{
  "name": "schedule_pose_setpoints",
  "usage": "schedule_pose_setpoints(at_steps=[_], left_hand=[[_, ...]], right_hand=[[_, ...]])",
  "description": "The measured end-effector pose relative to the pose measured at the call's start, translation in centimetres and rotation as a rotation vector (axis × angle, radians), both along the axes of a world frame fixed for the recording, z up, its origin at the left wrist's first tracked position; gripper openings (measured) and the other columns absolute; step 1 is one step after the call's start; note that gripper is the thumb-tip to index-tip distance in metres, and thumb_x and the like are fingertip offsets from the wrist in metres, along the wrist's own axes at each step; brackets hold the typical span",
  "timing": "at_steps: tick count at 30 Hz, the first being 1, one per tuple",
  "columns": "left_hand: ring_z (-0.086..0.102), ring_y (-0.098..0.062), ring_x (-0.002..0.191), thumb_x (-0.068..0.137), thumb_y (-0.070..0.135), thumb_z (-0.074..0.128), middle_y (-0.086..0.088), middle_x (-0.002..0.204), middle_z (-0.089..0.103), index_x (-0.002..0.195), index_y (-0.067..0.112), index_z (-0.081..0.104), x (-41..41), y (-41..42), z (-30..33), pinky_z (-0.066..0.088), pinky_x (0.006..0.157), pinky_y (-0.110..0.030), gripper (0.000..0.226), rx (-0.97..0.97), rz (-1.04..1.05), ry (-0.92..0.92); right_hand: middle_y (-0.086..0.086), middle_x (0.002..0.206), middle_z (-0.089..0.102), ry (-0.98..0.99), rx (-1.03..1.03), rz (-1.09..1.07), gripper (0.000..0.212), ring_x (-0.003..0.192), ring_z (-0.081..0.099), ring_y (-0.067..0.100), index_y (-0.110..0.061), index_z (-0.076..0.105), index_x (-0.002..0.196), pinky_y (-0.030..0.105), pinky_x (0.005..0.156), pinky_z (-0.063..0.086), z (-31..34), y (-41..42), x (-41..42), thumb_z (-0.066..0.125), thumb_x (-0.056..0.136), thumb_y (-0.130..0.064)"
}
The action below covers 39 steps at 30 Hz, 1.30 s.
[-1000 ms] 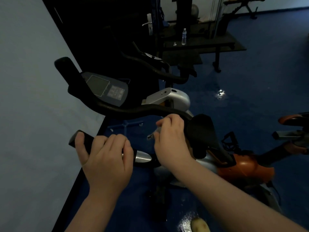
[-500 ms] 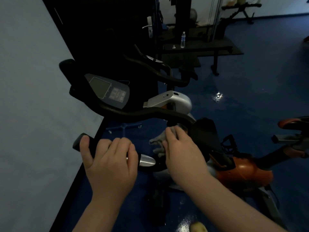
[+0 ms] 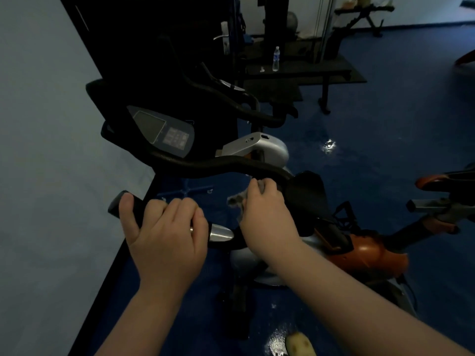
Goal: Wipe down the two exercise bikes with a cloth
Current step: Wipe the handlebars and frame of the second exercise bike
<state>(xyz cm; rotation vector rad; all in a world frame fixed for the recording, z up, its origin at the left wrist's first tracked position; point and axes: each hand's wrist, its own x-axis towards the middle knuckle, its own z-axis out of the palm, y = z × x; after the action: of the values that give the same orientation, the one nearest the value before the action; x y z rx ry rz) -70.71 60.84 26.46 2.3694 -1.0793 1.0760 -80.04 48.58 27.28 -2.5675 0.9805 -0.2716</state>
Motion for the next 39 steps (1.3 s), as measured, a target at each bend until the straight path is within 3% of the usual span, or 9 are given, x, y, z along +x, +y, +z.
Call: schedule_pose_setpoints(at_steps=[6,11,14,17,22,27,33,37,39], left_hand=[[0.051,-0.021,0.071,0.094,0.025,0.044,0.005,0.060,0.054,0.070,0.018,0.054,0.1,-0.1,-0.1,0.005,0.117,-0.039,0.027,-0.009,-0.004,-0.014],[0.050,-0.020,0.076,0.096,0.023,0.042,0.003,0.064,0.059,0.072,0.016,0.057,0.3,0.0,-0.5,0.007,0.116,-0.040,0.030,-0.013,-0.035,-0.045],[0.057,-0.019,0.087,0.099,0.021,0.035,0.003,0.082,0.067,0.078,0.016,0.060,0.4,0.6,-0.3,0.008,0.115,-0.040,0.033,-0.062,-0.152,0.020],[0.055,-0.020,0.117,0.096,0.017,0.038,0.000,0.115,0.065,0.088,0.015,0.062,0.2,1.5,0.4,0.014,0.115,-0.045,0.026,-0.180,-0.322,0.106],[0.038,-0.019,0.136,0.096,0.017,0.039,0.002,0.138,0.046,0.120,0.010,0.055,-0.1,4.0,0.9,0.025,0.114,-0.040,0.030,-0.370,-0.287,0.265],[0.034,-0.011,0.138,0.099,0.022,0.037,0.004,0.148,0.038,0.139,0.013,0.042,-0.7,5.6,1.2,0.026,0.113,-0.022,0.042,-0.422,-0.282,0.425],[0.042,0.003,0.129,0.099,0.024,0.036,0.032,0.134,0.046,0.136,0.025,0.045,-1.7,5.6,1.9,0.031,0.104,-0.010,0.038,-0.620,-0.289,0.632],[0.048,0.004,0.124,0.100,0.024,0.035,0.025,0.129,0.055,0.130,0.025,0.054,-1.4,5.9,2.5,0.034,0.099,-0.006,0.035,-0.715,-0.298,0.733],[0.049,0.004,0.123,0.100,0.025,0.035,0.021,0.128,0.058,0.128,0.023,0.057,-1.4,5.8,2.8,0.035,0.098,-0.006,0.036,-0.734,-0.289,0.773]], right_hand=[[-0.008,0.152,0.020,-0.434,0.169,-0.042,0.048,0.140,0.016,0.006,-0.022,0.029,0.145,0.019,0.113,0.018,-2.4,3.8,-3.6,0.023,0.100,-0.036],[-0.007,0.134,0.050,-0.539,0.023,0.168,0.039,0.129,0.039,0.009,-0.021,0.051,0.132,0.032,0.114,0.024,-2.8,4.6,-3.3,0.037,0.096,-0.029],[-0.007,0.122,0.059,-0.537,-0.024,0.297,0.036,0.117,0.050,0.008,-0.022,0.059,0.125,0.034,0.109,0.030,-3.2,1.6,-4.4,0.045,0.093,-0.032],[-0.006,0.115,0.059,-0.620,0.059,0.206,0.032,0.110,0.050,0.010,-0.021,0.062,0.118,0.038,0.098,0.040,-3.5,2.4,-4.0,0.045,0.094,-0.032],[-0.006,0.111,0.060,-0.513,-0.012,0.270,0.038,0.092,0.056,0.014,-0.026,0.056,0.124,0.032,0.072,0.048,-0.4,5.4,0.6,0.035,0.097,-0.041],[-0.015,0.124,0.053,-0.488,0.115,0.505,0.038,0.110,0.051,0.005,-0.034,0.050,0.132,0.034,0.091,0.044,-1.4,2.1,-2.7,0.049,0.093,-0.035],[-0.005,0.117,0.055,-0.427,0.052,0.455,0.035,0.095,0.054,0.016,-0.030,0.046,0.129,0.033,0.068,0.042,1.8,6.4,4.6,0.031,0.100,-0.040],[-0.010,0.117,0.052,-0.341,-0.059,0.568,0.041,0.095,0.054,0.013,-0.034,0.038,0.133,0.033,0.069,0.047,1.2,4.5,2.2,0.024,0.097,-0.047],[-0.011,0.098,0.055,-0.290,-0.038,0.498,0.037,0.083,0.057,0.013,-0.034,0.046,0.115,0.031,0.059,0.041,0.9,3.4,1.4,0.018,0.096,-0.050]])
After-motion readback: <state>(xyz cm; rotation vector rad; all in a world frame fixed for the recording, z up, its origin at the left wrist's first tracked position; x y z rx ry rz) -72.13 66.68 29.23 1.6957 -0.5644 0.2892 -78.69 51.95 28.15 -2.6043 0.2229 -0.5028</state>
